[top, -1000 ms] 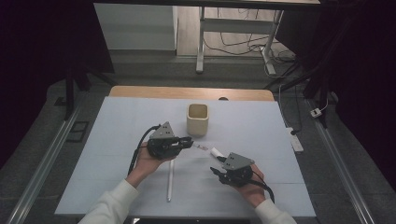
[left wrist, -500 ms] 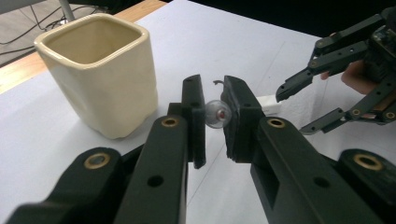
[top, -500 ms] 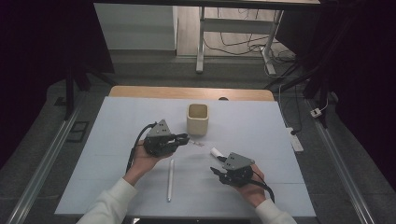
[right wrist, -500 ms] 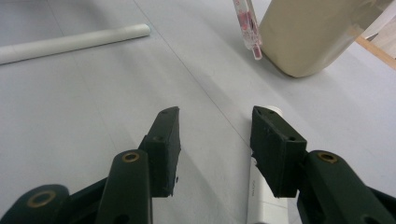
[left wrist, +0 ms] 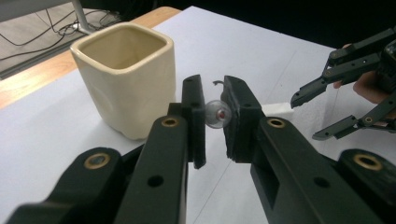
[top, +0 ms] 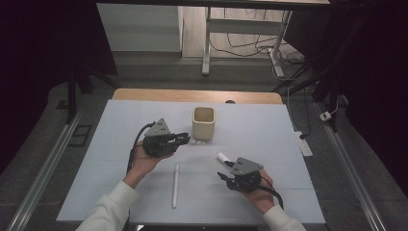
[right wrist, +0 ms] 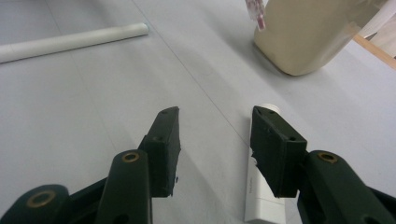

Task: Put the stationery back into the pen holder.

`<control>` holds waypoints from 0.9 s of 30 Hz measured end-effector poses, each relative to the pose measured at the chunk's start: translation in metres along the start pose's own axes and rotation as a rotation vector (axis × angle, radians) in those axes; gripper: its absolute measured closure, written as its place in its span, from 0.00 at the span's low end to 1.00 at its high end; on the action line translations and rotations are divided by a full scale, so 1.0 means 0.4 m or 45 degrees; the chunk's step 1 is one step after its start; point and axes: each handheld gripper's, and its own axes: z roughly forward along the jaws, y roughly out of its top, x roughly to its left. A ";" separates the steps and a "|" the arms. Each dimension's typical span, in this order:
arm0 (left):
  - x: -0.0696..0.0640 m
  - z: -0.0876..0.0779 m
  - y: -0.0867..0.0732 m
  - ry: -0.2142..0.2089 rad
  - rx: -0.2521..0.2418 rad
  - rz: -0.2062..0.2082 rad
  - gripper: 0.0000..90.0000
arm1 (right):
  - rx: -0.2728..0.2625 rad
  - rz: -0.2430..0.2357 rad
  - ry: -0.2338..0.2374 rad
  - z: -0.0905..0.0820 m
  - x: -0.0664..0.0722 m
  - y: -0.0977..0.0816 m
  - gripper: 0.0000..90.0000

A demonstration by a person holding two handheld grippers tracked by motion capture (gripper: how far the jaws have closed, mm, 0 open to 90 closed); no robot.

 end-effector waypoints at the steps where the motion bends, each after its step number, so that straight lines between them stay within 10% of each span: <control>1: 0.002 -0.002 0.001 0.002 -0.001 0.001 0.87 | -0.004 0.004 0.001 0.000 0.000 -0.001 0.58; 27: 0.071 -0.029 0.115 0.062 -0.069 0.009 0.87 | -0.016 0.035 -0.020 -0.007 -0.015 -0.006 0.57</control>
